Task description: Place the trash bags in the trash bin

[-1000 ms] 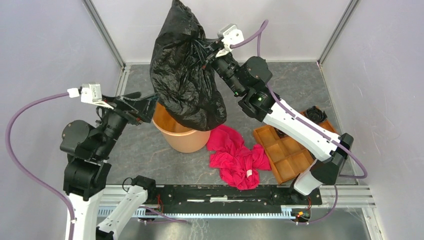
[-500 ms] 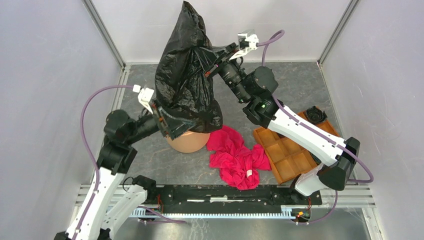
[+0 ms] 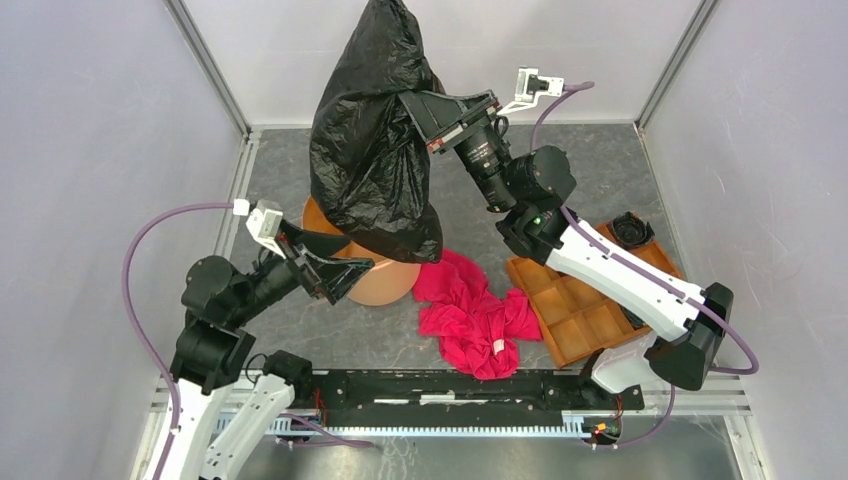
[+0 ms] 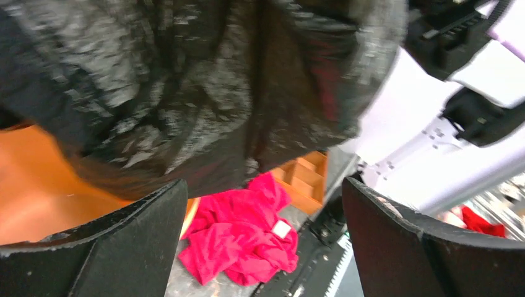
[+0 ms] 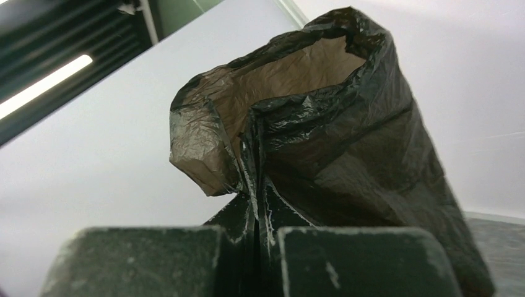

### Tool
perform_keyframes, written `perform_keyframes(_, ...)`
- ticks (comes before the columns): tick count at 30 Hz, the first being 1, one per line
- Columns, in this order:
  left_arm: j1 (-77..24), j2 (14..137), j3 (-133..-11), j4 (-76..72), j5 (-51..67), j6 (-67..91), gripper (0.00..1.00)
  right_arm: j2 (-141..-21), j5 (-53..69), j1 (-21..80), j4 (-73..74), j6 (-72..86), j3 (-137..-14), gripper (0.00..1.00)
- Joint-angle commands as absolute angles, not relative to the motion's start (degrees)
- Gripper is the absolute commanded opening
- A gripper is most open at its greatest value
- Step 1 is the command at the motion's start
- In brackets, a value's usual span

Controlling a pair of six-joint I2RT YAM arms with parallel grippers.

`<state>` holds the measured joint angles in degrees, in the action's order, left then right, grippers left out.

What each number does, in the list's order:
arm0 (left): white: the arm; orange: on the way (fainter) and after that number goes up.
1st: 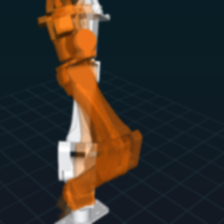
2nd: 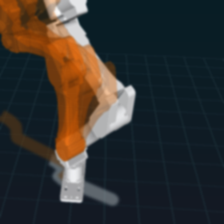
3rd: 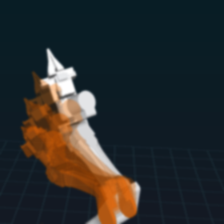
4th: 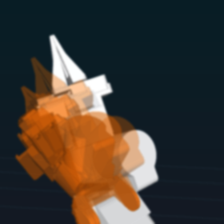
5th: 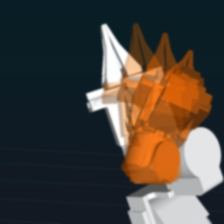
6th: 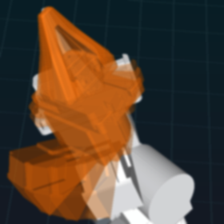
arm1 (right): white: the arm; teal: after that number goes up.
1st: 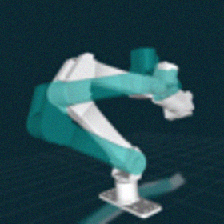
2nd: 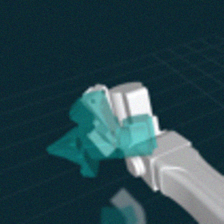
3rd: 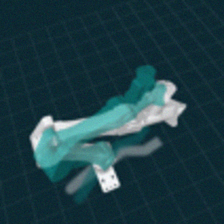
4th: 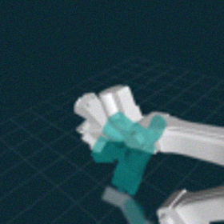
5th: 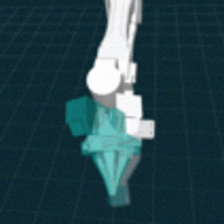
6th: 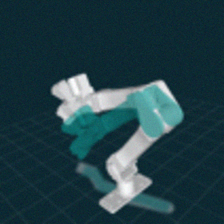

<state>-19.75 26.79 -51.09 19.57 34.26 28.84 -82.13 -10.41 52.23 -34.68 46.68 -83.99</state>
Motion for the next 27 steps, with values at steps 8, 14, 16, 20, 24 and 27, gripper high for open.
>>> perform_keyframes(8, -19.8, 16.8, -54.7, 24.3, 12.6, 26.5, 1.0, -75.5, -5.0, 54.0, -42.0, 55.8, -80.7, 0.01)
perform_keyframes(14, -19.8, 21.0, -53.3, 22.3, 11.2, 31.1, 1.0, -78.6, -1.9, 54.1, -42.9, 55.9, -82.9, 0.01)
perform_keyframes(16, -19.9, 24.3, -53.2, 20.7, 11.2, 33.5, 1.0, -81.1, 1.8, 54.1, -44.0, 58.2, -85.5, 0.01)
perform_keyframes(20, -19.9, 30.3, -53.5, 15.2, 19.5, 37.2, 0.98, -86.0, 8.3, 54.1, -44.1, 60.7, -92.2, 0.01)
perform_keyframes(24, -19.9, 30.4, -50.4, 5.4, 26.3, 41.6, 0.61, -85.4, 9.0, 54.0, -43.4, 60.7, -91.1, 0.01)
perform_keyframes(27, -19.9, 29.3, -50.2, 6.1, 27.5, 41.2, 0.17, -81.9, 6.1, 53.9, -42.6, 58.4, -87.0, 0.01)
